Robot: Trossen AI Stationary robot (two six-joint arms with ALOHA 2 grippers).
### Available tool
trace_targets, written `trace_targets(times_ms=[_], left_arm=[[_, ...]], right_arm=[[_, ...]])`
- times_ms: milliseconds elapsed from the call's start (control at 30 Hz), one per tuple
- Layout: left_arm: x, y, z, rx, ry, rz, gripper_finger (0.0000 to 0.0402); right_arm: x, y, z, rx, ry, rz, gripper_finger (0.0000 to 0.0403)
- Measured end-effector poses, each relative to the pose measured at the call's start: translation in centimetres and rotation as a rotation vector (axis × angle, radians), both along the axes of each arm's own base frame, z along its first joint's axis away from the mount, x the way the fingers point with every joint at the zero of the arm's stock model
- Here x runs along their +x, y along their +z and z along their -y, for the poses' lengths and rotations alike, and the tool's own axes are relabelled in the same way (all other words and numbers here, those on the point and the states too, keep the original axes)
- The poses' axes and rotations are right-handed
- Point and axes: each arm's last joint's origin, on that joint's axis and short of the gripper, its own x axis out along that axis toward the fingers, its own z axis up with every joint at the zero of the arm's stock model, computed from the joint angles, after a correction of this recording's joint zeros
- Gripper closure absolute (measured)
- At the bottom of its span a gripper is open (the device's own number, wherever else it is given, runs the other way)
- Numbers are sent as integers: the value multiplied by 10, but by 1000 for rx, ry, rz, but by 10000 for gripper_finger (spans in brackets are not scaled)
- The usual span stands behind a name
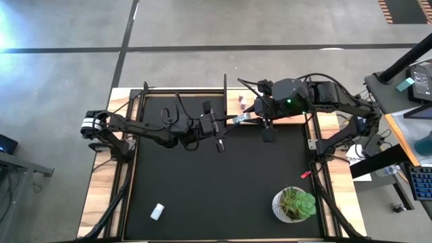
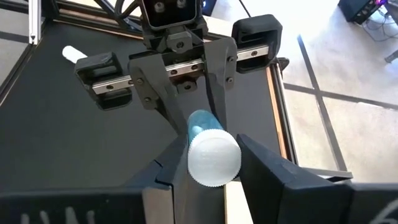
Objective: Pick and place medicine bottles onto shelf by color
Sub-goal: Put the blue pill bottle on the shelf aligned with the other blue pill bottles
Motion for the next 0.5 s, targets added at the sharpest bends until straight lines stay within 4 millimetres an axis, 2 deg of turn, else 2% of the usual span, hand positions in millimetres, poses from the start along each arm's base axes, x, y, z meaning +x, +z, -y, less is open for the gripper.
trace_targets(times_ms=[500], left_arm=[[1,-4,-1,-4,21,-44,242]], right_arm=[[-6,-3,0,26,-24,-50,294]])
